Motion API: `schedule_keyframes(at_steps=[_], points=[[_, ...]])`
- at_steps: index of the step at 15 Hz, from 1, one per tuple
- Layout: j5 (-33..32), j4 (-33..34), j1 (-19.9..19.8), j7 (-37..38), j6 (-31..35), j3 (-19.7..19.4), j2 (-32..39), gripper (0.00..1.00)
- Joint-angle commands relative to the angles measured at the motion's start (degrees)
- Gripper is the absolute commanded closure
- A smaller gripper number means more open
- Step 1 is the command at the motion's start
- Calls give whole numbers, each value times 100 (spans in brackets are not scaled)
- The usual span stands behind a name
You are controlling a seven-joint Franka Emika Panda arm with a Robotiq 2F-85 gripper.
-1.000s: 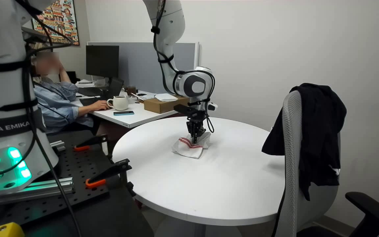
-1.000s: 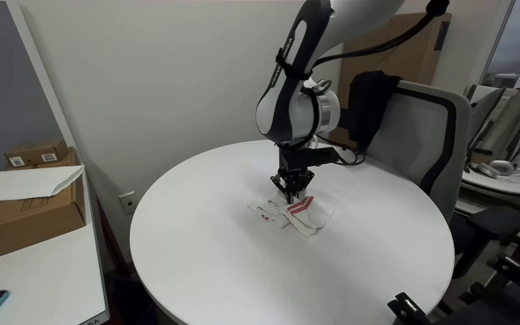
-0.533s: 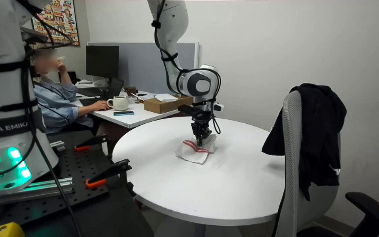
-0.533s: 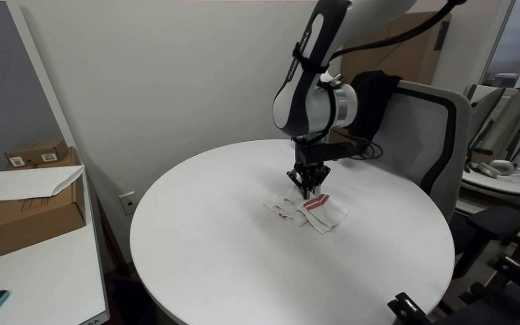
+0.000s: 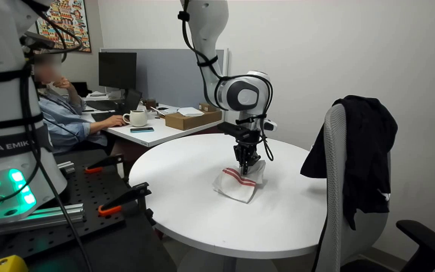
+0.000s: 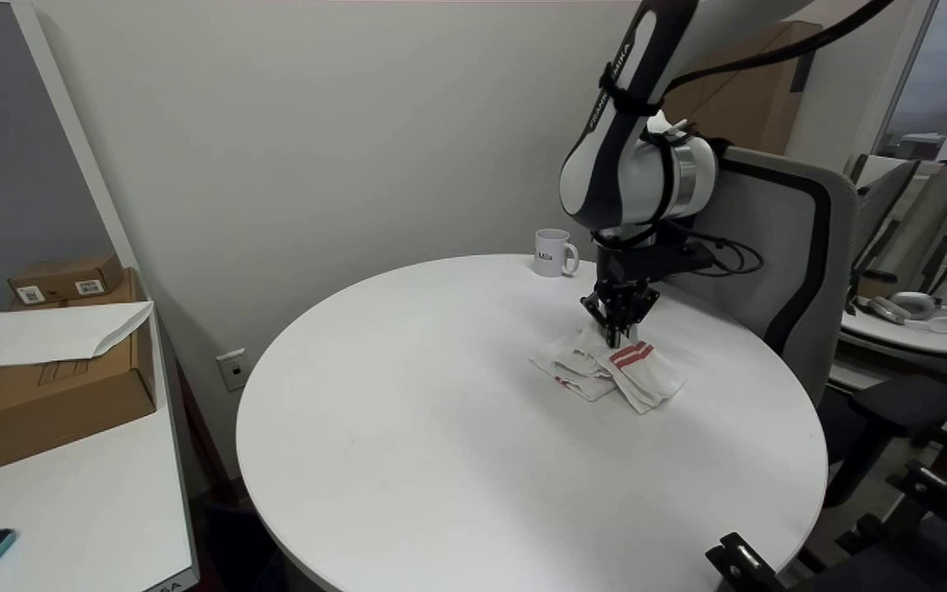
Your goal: Use the towel to wipe the table
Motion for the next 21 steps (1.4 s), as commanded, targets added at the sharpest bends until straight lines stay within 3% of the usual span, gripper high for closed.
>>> schedule_keyframes(at_steps=[1, 10, 14, 21], points=[[-37, 246, -161, -153, -27, 60, 346, 98], [33, 1160, -258, -192, -311, 273, 839, 98], [-30, 1367, -479, -286, -257, 50, 836, 98], [-166, 431, -1124, -905, -58, -325, 471, 98]])
